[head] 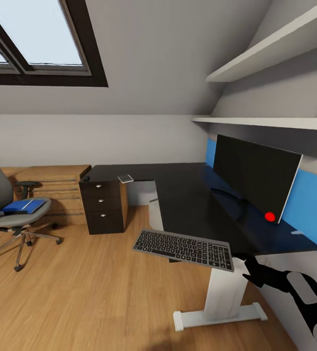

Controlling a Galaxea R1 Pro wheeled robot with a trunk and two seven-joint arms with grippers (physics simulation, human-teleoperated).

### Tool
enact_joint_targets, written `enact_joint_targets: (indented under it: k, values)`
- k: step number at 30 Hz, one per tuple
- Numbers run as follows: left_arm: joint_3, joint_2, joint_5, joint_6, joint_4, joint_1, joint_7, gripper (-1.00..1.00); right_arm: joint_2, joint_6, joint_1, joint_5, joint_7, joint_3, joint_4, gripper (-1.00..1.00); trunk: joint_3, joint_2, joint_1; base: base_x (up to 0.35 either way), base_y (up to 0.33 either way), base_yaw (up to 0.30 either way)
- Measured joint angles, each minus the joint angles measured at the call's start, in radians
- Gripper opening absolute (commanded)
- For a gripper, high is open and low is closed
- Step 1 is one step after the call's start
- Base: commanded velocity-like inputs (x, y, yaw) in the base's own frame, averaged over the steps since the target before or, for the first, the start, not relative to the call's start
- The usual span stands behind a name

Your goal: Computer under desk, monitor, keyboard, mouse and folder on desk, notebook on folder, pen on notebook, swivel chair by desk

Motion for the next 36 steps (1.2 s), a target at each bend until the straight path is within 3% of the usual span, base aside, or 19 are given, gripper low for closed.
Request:
enact_joint_targets:
  k: [6,36]
  values:
    - [-0.001,0.0,0.0,0.0,0.0,0.0,0.0,1.0,0.001,0.0,0.0,0.0,0.0,0.0,0.0,1.0,-0.019,-0.042,0.023,0.0,0.0,0.0]
    - [-0.006,0.003,-0.002,-0.002,0.0,0.0,-0.003,1.0,0.006,0.0,0.001,0.004,0.0,0.002,0.001,1.0,-0.019,-0.042,0.023,0.016,0.02,0.0]
